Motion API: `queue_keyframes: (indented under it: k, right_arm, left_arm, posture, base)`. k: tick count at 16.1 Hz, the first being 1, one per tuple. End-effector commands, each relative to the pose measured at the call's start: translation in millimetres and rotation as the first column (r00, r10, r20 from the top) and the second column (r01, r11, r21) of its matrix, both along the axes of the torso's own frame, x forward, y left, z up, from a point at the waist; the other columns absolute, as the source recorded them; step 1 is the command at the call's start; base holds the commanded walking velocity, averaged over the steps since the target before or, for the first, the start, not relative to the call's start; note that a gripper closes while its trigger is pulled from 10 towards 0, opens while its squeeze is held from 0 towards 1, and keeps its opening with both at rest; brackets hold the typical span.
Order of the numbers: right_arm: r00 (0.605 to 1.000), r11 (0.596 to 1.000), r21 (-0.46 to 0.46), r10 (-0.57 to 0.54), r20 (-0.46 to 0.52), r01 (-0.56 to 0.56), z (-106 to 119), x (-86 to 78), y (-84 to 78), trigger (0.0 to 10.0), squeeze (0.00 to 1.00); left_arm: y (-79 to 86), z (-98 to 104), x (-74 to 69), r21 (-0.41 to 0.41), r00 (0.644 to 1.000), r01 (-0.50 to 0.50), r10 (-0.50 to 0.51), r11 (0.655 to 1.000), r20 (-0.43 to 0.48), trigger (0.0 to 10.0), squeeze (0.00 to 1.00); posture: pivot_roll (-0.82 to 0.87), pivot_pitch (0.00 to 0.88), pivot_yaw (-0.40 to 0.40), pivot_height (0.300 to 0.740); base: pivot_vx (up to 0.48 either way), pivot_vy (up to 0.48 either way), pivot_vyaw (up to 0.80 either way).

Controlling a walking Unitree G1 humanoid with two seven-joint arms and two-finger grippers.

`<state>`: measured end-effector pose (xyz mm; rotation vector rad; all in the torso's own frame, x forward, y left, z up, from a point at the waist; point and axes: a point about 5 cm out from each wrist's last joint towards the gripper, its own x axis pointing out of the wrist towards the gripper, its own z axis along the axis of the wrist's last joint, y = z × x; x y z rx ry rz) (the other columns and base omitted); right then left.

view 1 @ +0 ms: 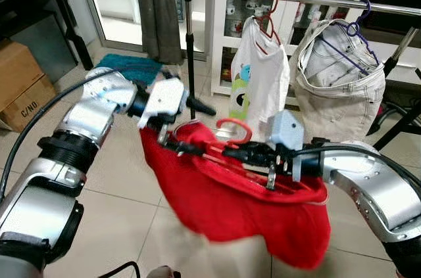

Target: Hang hanger

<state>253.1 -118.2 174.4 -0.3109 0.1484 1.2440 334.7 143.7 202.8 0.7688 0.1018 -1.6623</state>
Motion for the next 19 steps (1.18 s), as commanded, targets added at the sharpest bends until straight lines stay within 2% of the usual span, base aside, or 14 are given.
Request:
queue_keyframes:
  k: [1,2,3,4,8,9,10,11,17,19]
  right_arm:
    - [0.998,0.999,0.003,0.039,0.052,-0.039,14,-0.7,3.8,10.0,0.0]
    - [0.998,0.999,0.004,0.043,0.055,-0.043,15,-0.8,4.5,10.0,0.0]
    - [0.997,0.999,0.005,0.045,0.058,-0.045,16,-0.8,5.0,10.0,0.0]
    - [0.997,0.999,0.005,0.048,0.06,-0.049,17,-0.8,5.5,10.0,0.0]
    - [0.996,0.998,0.007,0.059,0.063,-0.06,19,-2.0,6.8,10.0,0.0]
    - [0.996,0.998,0.01,0.064,0.065,-0.065,21,-2.4,7.9,10.0,0.0]
    - [0.996,0.998,0.01,0.065,0.066,-0.066,21,-2.5,8.2,10.0,0.0]
    - [0.995,0.998,0.012,0.068,0.068,-0.069,22,-2.3,8.9,10.0,0.0]
    - [0.995,0.997,0.019,0.069,0.072,-0.07,25,-1.7,10.0,10.0,0.0]
    - [0.996,0.998,0.027,0.062,0.072,-0.064,26,-0.3,10.6,10.0,0.0]
  left_arm:
    - [-0.4,2,0.4,0.047,0.999,0.032,-0.033,0.998,0.022,4.1,0.0]
    - [-1.9,0,0.7,0.055,0.998,0.049,-0.051,0.997,0.027,3.6,0.0]
    - [-2.9,-1,0.6,0.067,0.997,0.063,-0.065,0.996,0.03,1.5,0.0]
    - [-3.9,-2,0.7,0.071,0.996,0.077,-0.079,0.995,0.034,0.0,0.0]
    - [-4.0,-5,1.9,0.088,0.996,0.087,-0.089,0.992,0.018,0.0,0.0]
    - [-1.7,-11,5.6,0.137,0.999,0.04,-0.042,0.99,0.009,0.0,0.0]
    - [-1.4,-12,6.9,0.142,1.0,0.021,-0.023,0.99,0.006,0.0,0.0]
    - [-2.4,-12,9.8,0.129,1.0,-0.013,0.014,0.992,-0.003,0.0,0.0]
    - [-7.7,-12,12.4,0.093,1.0,-0.026,0.026,0.995,0.001,0.0,0.0]
    - [-8.1,-14,13.7,0.089,0.998,-0.05,0.047,0.995,0.037,0.0,0.0]
  posture:
    - [-0.12,0.0,0.018,0.74]
    - [-0.12,0.0,0.018,0.74]
    - [-0.12,0.0,0.018,0.74]
    - [-0.12,0.0,0.018,0.74]
    - [-0.12,0.0,0.019,0.74]
    - [-0.12,0.0,0.018,0.74]
    - [-0.12,0.0,0.018,0.74]
    - [-0.12,0.0,0.018,0.74]
    - [-0.13,0.0,0.02,0.74]
    - [-0.12,0.0,0.02,0.74]
  base:
    - [0.0,0.0,0.0]
    - [0.0,0.0,0.0]
    - [0.0,0.0,0.0]
    - [0.0,0.0,0.0]
    - [0.0,0.0,0.0]
    - [0.0,0.0,0.0]
    - [0.0,0.0,0.0]
    - [0.0,0.0,0.0]
    - [0.0,0.0,0.0]
    - [0.0,0.0,0.0]
